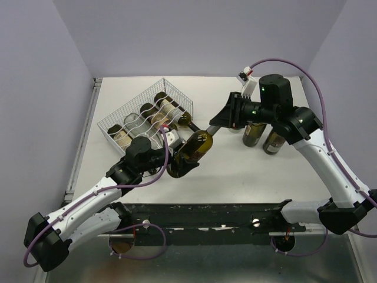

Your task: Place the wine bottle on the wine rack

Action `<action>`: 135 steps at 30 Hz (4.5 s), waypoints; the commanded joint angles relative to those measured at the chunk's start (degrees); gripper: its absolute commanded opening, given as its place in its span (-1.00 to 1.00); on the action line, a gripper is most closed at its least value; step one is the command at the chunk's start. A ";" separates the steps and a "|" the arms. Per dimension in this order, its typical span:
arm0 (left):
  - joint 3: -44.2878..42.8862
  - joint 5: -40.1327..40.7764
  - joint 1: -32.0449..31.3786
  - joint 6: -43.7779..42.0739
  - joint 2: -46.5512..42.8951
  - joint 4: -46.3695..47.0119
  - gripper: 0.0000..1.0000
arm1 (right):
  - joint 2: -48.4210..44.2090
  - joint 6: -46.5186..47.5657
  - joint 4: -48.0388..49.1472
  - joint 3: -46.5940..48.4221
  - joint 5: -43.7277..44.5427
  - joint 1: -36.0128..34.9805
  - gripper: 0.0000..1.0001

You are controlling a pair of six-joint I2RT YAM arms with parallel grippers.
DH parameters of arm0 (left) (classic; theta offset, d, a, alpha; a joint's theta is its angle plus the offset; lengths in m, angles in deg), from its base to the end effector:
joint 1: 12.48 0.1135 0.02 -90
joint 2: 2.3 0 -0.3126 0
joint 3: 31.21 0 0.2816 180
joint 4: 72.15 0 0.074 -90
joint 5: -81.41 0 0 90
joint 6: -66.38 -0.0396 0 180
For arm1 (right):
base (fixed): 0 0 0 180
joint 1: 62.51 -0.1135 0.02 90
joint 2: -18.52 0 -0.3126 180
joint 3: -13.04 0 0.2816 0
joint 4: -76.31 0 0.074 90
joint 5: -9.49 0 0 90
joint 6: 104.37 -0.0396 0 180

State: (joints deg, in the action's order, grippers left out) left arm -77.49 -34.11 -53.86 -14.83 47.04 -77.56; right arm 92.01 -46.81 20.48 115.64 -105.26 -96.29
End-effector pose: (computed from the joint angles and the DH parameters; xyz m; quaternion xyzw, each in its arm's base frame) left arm 0.1433 -0.1490 0.3194 0.3457 0.6686 -0.4215 0.5058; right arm 0.2197 0.1669 0.5008 -0.1221 0.8302 0.4327 0.3295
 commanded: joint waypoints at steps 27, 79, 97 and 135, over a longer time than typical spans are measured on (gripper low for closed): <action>-11.72 9.61 -0.19 -61.61 -3.20 -16.21 -1.00 | 2.00 17.50 -8.24 1.99 -4.77 -0.23 0.79; -8.39 15.94 -0.19 -64.61 -6.80 -16.20 0.98 | 9.65 13.20 -6.84 0.13 16.13 -15.35 -0.99; -16.55 28.23 -0.19 -36.86 -22.17 -9.01 0.97 | 13.77 11.09 12.40 0.93 13.41 -17.19 -0.99; -29.31 39.76 -0.27 -12.05 -32.82 -32.47 0.97 | 50.25 5.11 35.27 18.24 26.16 -32.14 -0.99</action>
State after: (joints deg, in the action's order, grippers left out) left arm -106.82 4.05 -54.08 -28.16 14.47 -109.88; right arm 140.90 -43.10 49.09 129.76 -78.27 -127.26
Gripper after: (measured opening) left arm 0.988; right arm 0.401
